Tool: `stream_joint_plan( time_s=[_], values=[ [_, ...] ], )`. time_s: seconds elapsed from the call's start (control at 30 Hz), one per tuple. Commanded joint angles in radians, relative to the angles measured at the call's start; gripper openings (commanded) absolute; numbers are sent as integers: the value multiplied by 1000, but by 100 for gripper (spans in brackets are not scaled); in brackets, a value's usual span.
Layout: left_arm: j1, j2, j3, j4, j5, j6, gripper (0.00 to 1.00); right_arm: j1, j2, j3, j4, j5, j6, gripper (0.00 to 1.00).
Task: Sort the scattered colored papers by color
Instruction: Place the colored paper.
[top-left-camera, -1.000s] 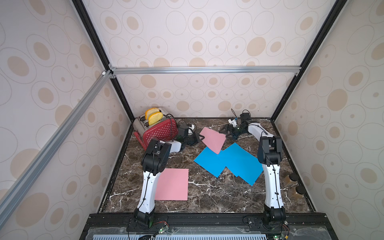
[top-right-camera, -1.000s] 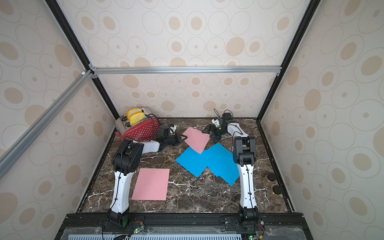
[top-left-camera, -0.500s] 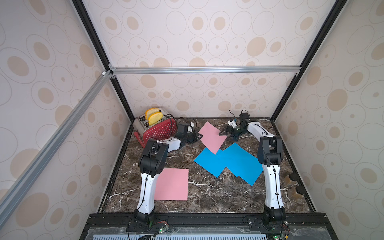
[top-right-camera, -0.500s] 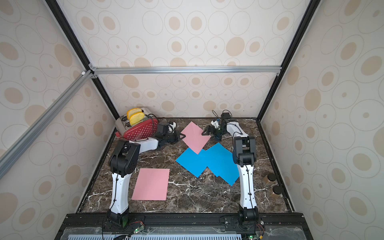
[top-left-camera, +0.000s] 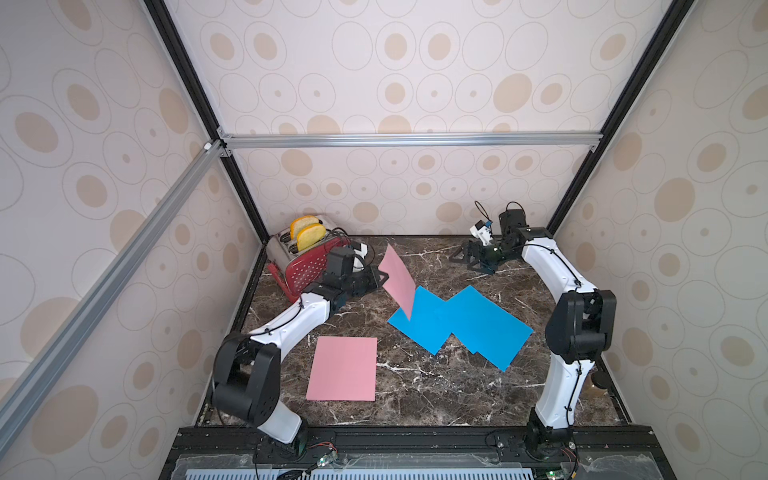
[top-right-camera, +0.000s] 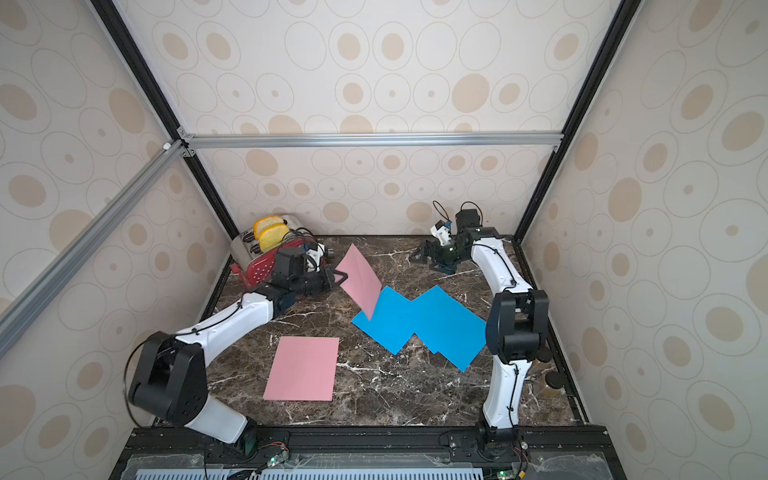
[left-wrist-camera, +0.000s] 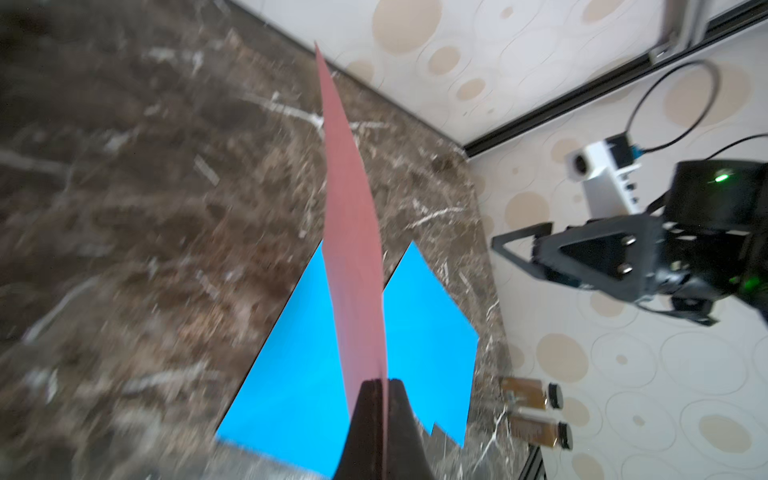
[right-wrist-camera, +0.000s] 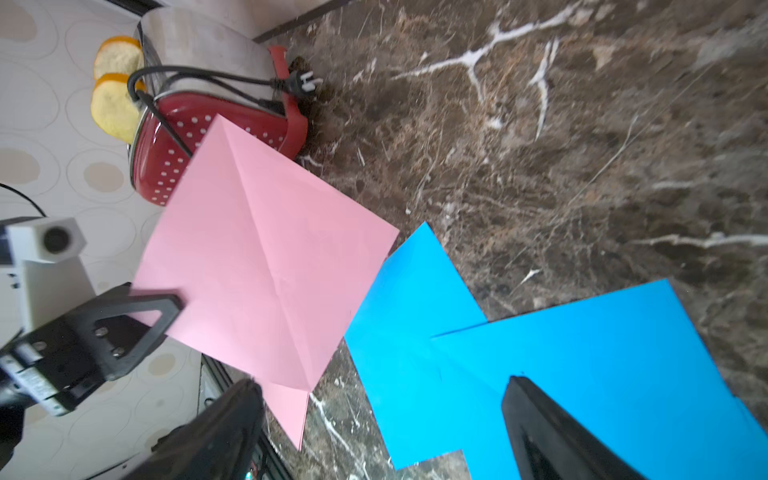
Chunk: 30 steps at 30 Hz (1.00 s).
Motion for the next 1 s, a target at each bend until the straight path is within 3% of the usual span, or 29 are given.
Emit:
stream_joint_plan(
  time_s=[0.0, 0.2, 0.43, 0.7, 0.97],
  values=[
    [-8, -141, -113, -173, -81, 25, 0, 7, -32, -99, 31, -36, 18, 97],
    [-33, -375, -300, -271, -257, -40, 0, 63, -111, -274, 149, -102, 87, 97],
    [-131, -563, -406, -392, -467, -182, 0, 239, -112, -351, 221, -93, 143, 97],
    [-180, -820, -513, -575, -632, -323, 0, 371, -88, -404, 348, -102, 218, 97],
    [-182, -865, -492, -720, -702, -349, 0, 449, -44, -419, 462, -119, 298, 96]
  ],
)
